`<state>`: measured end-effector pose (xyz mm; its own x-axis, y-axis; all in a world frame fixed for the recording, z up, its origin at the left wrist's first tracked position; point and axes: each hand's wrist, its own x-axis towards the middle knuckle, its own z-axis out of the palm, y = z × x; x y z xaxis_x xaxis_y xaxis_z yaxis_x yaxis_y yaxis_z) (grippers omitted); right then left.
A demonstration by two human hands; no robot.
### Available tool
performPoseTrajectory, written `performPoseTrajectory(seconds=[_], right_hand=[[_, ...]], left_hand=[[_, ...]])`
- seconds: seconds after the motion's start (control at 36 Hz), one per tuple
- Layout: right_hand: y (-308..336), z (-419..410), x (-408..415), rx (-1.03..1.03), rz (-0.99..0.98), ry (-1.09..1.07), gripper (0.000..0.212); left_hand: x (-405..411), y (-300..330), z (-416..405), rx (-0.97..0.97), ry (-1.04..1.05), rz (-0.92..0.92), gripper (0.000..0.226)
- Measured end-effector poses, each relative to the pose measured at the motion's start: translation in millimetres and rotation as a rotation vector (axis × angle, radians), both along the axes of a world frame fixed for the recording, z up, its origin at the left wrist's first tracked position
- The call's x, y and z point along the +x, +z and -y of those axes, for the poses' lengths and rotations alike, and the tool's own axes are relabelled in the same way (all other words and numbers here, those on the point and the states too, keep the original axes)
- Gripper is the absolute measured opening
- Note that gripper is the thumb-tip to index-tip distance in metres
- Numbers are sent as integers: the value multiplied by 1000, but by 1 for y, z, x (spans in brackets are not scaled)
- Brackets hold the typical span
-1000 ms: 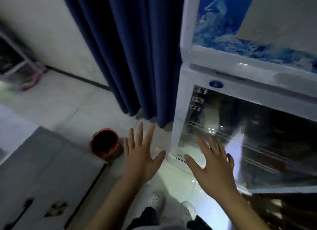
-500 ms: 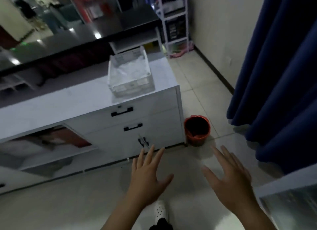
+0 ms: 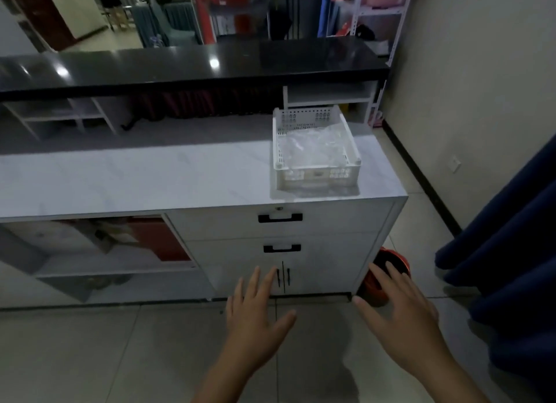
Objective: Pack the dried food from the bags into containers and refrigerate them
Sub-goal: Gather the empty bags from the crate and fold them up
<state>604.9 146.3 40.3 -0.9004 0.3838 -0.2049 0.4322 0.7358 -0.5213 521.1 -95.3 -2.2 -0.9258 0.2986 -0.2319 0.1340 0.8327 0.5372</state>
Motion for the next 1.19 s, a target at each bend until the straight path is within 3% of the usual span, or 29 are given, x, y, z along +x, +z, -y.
performPoseTrajectory(seconds=[0.31,0.53,0.72,0.81,1.0,1.19], right_hand=[[17,-13,-84,42,-13,-10,78],[12,-59,-184,-26,-112,-8,75],[9,-106,-281,-47,-117,116,82],[8,-124,-315,-48,-120,171,76],[-4,-141,-360,-84,-137,267,44],[15,-128,-383,-224,-124,290,47]], left_hand=[[-84,15,7,174,17,95,79],[-179,35,-32,292,41,-38,77],[-266,40,-95,40,-85,-180,96],[-293,42,-117,63,-56,-206,87],[-327,42,-138,342,227,-242,42],[-373,76,-123,483,296,-257,37]])
